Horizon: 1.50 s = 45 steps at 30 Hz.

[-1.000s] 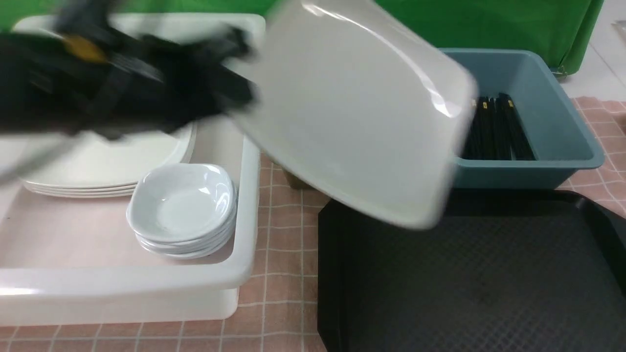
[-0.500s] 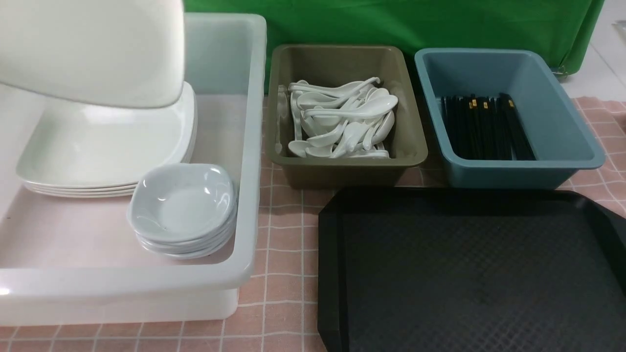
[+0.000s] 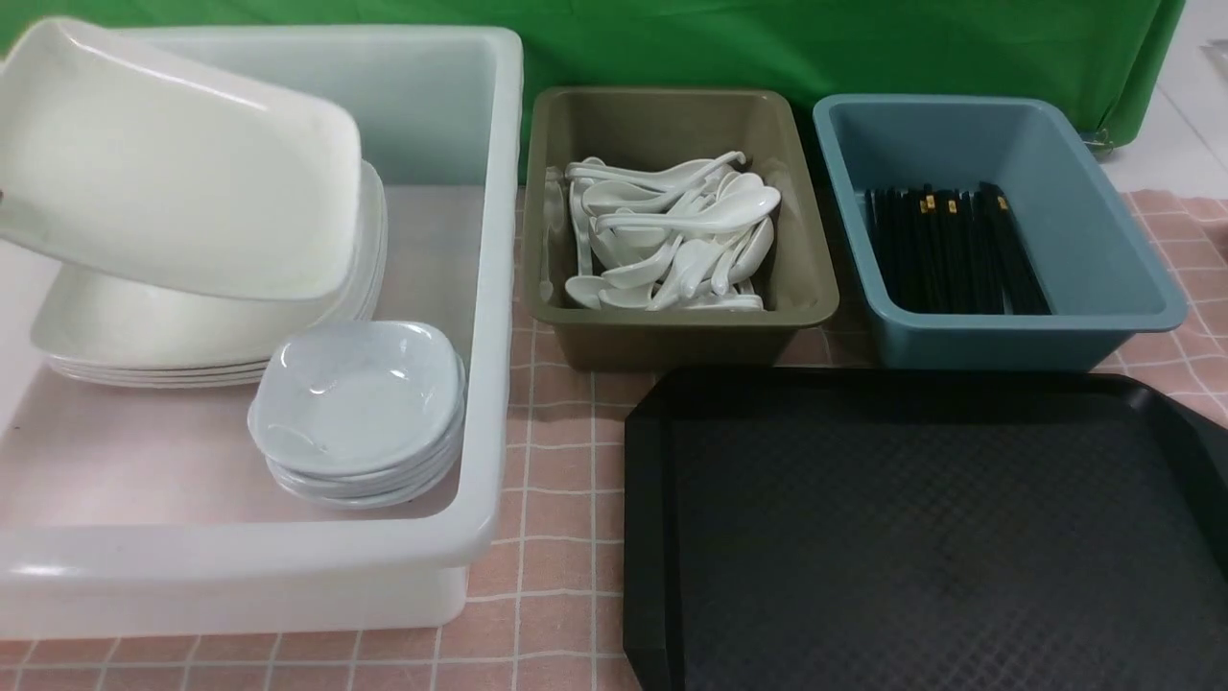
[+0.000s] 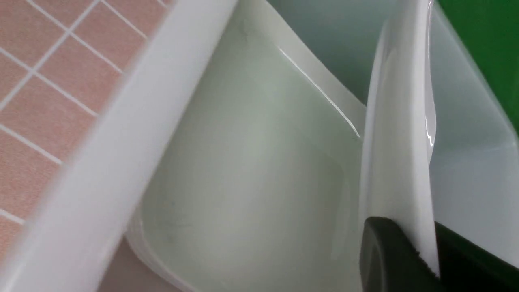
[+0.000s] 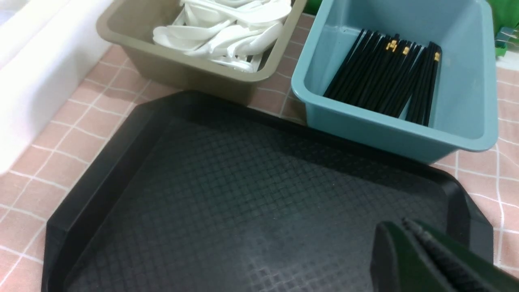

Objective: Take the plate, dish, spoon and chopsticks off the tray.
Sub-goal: Use the left arm to put the plate into the large storage box on the left

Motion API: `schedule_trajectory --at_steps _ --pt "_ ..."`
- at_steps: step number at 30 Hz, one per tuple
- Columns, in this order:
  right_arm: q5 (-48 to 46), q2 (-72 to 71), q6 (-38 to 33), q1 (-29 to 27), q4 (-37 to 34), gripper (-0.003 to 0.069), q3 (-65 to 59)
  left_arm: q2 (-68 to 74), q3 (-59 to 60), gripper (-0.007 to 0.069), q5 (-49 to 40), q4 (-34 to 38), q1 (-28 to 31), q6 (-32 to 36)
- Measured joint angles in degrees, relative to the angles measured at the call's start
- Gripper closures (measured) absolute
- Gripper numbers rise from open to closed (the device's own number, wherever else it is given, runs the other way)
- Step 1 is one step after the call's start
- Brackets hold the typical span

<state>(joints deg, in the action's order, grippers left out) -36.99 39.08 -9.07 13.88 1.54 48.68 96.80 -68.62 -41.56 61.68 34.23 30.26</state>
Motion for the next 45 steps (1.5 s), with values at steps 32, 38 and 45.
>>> schedule_trajectory --at_steps 32,38,45 --pt "-1.9 0.0 1.5 0.0 0.0 0.0579 0.0 2.7 -6.0 0.0337 1.5 -13.5 -0.1 -2.2" --pt "-5.1 0.0 2.1 0.0 0.1 0.0579 0.3 2.5 -12.3 0.0525 -8.9 -15.1 -0.2 -6.3" --pt "-20.5 -3.0 2.8 0.0 2.7 0.0622 5.0 -1.2 -16.0 0.0631 -15.4 -16.5 -9.0 -7.2"
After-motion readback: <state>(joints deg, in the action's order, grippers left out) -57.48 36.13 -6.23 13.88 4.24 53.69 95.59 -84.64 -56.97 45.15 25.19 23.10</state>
